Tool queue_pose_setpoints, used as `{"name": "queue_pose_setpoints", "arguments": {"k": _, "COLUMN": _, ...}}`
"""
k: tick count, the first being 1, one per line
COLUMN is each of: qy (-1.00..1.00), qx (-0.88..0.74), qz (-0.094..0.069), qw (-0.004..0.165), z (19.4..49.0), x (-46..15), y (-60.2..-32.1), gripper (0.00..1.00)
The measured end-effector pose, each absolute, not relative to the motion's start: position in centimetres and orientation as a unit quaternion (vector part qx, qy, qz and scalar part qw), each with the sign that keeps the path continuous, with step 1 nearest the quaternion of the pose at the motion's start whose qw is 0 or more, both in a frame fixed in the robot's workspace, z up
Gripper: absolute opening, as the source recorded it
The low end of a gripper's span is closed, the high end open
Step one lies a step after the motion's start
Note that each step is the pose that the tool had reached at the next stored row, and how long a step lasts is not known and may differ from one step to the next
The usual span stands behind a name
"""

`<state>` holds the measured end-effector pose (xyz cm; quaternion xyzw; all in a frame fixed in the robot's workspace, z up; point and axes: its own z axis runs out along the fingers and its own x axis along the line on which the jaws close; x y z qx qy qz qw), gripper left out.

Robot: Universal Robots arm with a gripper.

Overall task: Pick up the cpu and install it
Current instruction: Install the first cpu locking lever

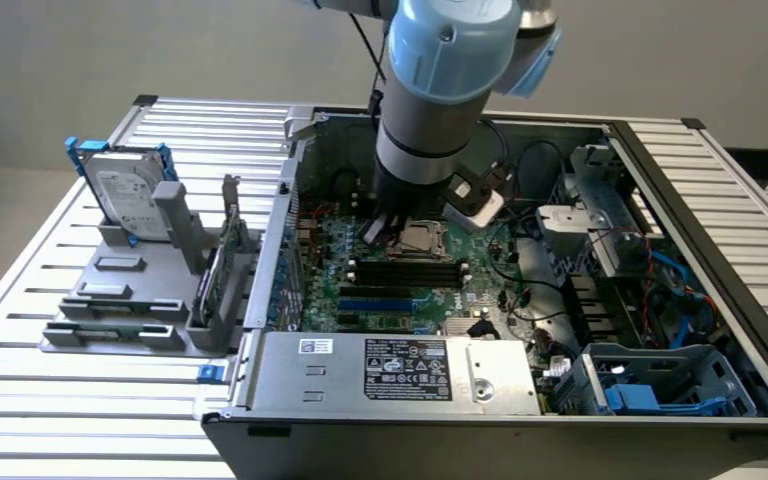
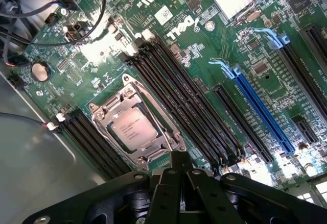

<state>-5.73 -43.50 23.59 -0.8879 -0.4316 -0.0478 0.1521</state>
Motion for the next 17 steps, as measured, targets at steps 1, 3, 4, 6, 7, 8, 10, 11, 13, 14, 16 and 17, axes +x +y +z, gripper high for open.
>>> {"name": "queue_pose_setpoints", "arguments": {"k": 1, "qy": -0.432, "qx": -0.888, "qz": -0.048, "qw": 0.152, "z": 23.5, "x": -5.9, "y": -43.5, "gripper": 0.11}}
{"name": "queue_pose_setpoints", "arguments": {"k": 3, "qy": -0.432, "qx": -0.888, "qz": -0.048, "qw": 0.152, "z": 23.3, "x": -6.1, "y": -43.5, "gripper": 0.11}}
{"name": "queue_pose_setpoints", "arguments": {"k": 4, "qy": -0.431, "qx": -0.888, "qz": -0.048, "qw": 0.152, "z": 23.3, "x": -6.2, "y": -43.5, "gripper": 0.11}}
{"name": "queue_pose_setpoints", "arguments": {"k": 6, "qy": -0.431, "qx": -0.888, "qz": -0.047, "qw": 0.152, "z": 23.1, "x": -6.2, "y": -43.5, "gripper": 0.11}}
{"name": "queue_pose_setpoints", "arguments": {"k": 7, "qy": -0.432, "qx": -0.888, "qz": -0.047, "qw": 0.152, "z": 23.0, "x": -6.3, "y": -43.5, "gripper": 0.11}}
{"name": "queue_pose_setpoints", "arguments": {"k": 8, "qy": -0.431, "qx": -0.888, "qz": -0.047, "qw": 0.152, "z": 22.9, "x": -6.3, "y": -43.5, "gripper": 0.11}}
{"name": "queue_pose_setpoints", "arguments": {"k": 10, "qy": -0.431, "qx": -0.888, "qz": -0.047, "qw": 0.152, "z": 22.6, "x": -6.4, "y": -43.5, "gripper": 0.11}}
{"name": "queue_pose_setpoints", "arguments": {"k": 11, "qy": -0.432, "qx": -0.888, "qz": -0.048, "qw": 0.152, "z": 22.4, "x": -6.5, "y": -43.5, "gripper": 0.11}}
{"name": "queue_pose_setpoints", "arguments": {"k": 13, "qy": -0.432, "qx": -0.888, "qz": -0.048, "qw": 0.152, "z": 22.1, "x": -6.6, "y": -43.4, "gripper": 0.11}}
{"name": "queue_pose_setpoints", "arguments": {"k": 14, "qy": -0.432, "qx": -0.888, "qz": -0.048, "qw": 0.152, "z": 22.0, "x": -6.7, "y": -43.3, "gripper": 0.11}}
{"name": "queue_pose_setpoints", "arguments": {"k": 16, "qy": -0.432, "qx": -0.888, "qz": -0.048, "qw": 0.152, "z": 21.7, "x": -6.8, "y": -43.2, "gripper": 0.11}}
{"name": "queue_pose_setpoints", "arguments": {"k": 17, "qy": -0.432, "qx": -0.888, "qz": -0.048, "qw": 0.152, "z": 21.5, "x": -6.9, "y": -43.1, "gripper": 0.11}}
